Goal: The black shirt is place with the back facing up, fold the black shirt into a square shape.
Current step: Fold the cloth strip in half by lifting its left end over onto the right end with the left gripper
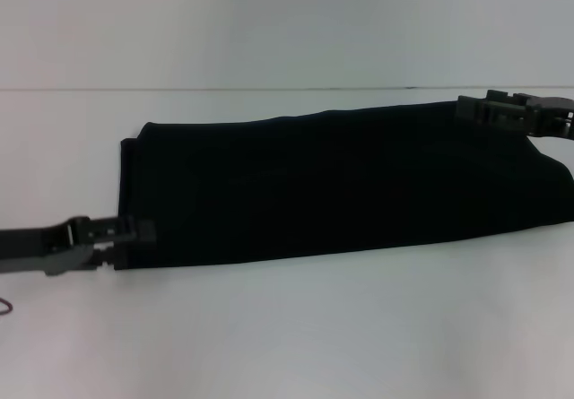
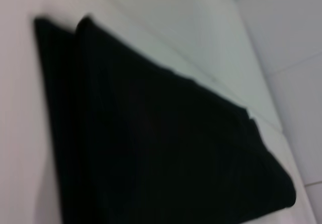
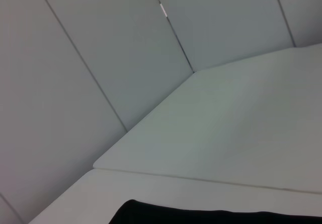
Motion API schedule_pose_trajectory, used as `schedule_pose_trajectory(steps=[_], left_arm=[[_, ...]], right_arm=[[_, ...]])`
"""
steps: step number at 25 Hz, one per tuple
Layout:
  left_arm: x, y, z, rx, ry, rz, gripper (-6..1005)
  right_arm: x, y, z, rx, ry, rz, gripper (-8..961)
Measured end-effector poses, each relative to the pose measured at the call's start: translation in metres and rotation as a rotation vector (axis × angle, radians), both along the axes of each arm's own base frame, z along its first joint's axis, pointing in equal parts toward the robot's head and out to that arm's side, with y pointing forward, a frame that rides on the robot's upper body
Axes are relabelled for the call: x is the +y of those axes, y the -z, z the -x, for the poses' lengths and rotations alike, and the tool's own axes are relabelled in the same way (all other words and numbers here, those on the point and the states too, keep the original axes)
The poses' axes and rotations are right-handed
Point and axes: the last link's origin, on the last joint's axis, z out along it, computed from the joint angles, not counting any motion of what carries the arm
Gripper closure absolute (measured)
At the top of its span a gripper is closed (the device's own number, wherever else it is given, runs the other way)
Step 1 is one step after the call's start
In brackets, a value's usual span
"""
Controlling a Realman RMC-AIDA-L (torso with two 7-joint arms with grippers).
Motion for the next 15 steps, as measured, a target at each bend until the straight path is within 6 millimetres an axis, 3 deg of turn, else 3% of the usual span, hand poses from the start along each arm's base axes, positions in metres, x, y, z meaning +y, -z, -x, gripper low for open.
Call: schedule_pose_trajectory(steps=[9,15], left_arm=[[-0.008,0.019,0.004,-0.051,-0.145,0.096,94],[-0.006,0.019,0.005,-0.118,-0.293,0.118,99]], right_arm=[[0.003,-0.001,0.003,-0.020,-0.015,0.006,49],[0.006,0.001,0.005,-0.037,-0.014,0.010,54]])
